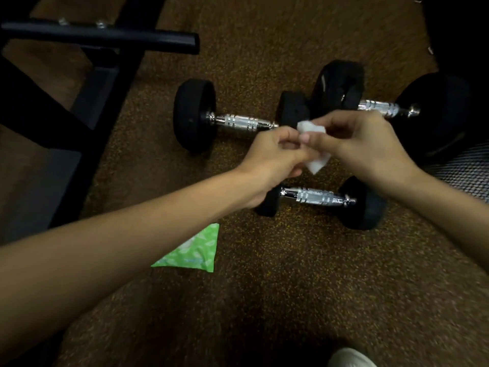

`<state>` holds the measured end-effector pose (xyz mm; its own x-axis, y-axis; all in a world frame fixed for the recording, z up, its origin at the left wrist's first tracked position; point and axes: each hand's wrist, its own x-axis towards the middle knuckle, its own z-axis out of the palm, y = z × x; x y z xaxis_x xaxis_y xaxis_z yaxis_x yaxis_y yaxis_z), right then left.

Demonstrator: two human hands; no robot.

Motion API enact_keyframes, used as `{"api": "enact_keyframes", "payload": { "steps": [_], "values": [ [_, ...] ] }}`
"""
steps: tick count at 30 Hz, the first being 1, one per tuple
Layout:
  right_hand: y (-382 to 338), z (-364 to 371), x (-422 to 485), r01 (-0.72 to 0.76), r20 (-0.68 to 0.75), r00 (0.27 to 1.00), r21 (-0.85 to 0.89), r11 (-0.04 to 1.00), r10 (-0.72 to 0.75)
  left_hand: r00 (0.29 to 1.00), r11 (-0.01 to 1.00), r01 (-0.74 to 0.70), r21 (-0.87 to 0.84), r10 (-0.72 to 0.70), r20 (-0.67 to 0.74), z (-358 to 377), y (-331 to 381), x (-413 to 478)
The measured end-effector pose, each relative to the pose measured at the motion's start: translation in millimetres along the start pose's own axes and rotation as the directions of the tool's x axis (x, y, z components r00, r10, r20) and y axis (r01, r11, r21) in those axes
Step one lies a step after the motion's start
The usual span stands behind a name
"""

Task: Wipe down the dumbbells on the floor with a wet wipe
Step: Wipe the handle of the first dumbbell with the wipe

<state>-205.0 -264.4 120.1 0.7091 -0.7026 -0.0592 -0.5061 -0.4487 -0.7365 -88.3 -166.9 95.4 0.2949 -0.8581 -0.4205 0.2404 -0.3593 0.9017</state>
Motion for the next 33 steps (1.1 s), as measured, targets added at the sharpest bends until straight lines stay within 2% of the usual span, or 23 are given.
{"api": "enact_keyframes", "payload": {
  "steps": [3,4,6,8,10,13,15,17,21,23,25,28,31,33],
  "values": [
    [31.1,3.2,-2.1,-0.114,-0.033,0.993,0.046,0.992,0.115,0.996,0.954,-0.073,0.291,0.053,0.074,3.7,-17.4,4.0],
    [40.2,5.3,-2.1,-0.139,-0.029,0.99,0.01,0.99,0.14,0.993,0.891,-0.119,0.438,0.101,0.064,-0.8,-23.7,6.1],
    [53.4,13.6,-3.7,-0.137,0.004,0.99,-0.099,0.986,0.138,0.982,0.683,-0.169,0.711,0.181,0.06,-14.1,-36.9,9.9],
    [63.7,24.2,-5.5,-0.08,0.049,0.995,-0.176,0.981,0.09,0.984,0.523,-0.155,0.838,0.158,0.083,-23.5,-50.5,14.8],
    [76.3,36.9,-7.1,-0.027,0.116,0.992,-0.24,0.97,0.057,0.99,0.461,-0.141,0.876,0.091,0.112,-27.4,-63.8,19.7],
    [95.2,50.9,-9.1,0.047,0.208,0.978,-0.339,0.94,0.026,0.99,0.498,-0.14,0.856,0.041,0.138,-23.8,-81.4,26.5],
    [99.6,54.7,-6.4,0.06,0.228,0.973,-0.332,0.941,0.019,0.99,0.555,-0.141,0.82,0.087,0.111,-20.3,-91.1,29.0],
    [100.7,55.7,3.8,0.02,0.263,0.962,-0.324,0.946,0.07,0.983,0.584,-0.162,0.795,0.165,0.079,-18.0,-98.7,30.2],
    [101.7,55.4,28.1,-0.079,0.399,0.893,-0.311,0.947,0.206,0.967,0.606,-0.203,0.769,0.249,0.06,-17.9,-108.4,30.2],
    [100.4,56.5,23.8,-0.045,0.372,0.914,-0.308,0.95,0.164,0.962,0.614,-0.212,0.76,0.266,0.054,-18.3,-109.7,32.5],
    [99.1,58.1,6.9,0.03,0.267,0.962,-0.326,0.945,0.062,0.963,0.63,-0.208,0.748,0.266,0.045,-18.9,-109.5,35.9],
    [102.9,56.2,-19.6,0.118,0.166,0.984,-0.338,0.934,-0.064,0.965,0.636,-0.204,0.744,0.258,0.044,-19.7,-109.5,38.6],
    [108.5,50.5,-21.0,0.062,0.134,0.991,-0.285,0.957,-0.024,0.963,0.64,-0.213,0.738,0.267,0.047,-19.8,-110.8,37.8],
    [109.3,49.9,-8.2,-0.047,0.147,0.985,-0.265,0.963,0.089,0.963,0.637,-0.214,0.74,0.266,0.05,-20.3,-110.8,37.4]
  ]
}}
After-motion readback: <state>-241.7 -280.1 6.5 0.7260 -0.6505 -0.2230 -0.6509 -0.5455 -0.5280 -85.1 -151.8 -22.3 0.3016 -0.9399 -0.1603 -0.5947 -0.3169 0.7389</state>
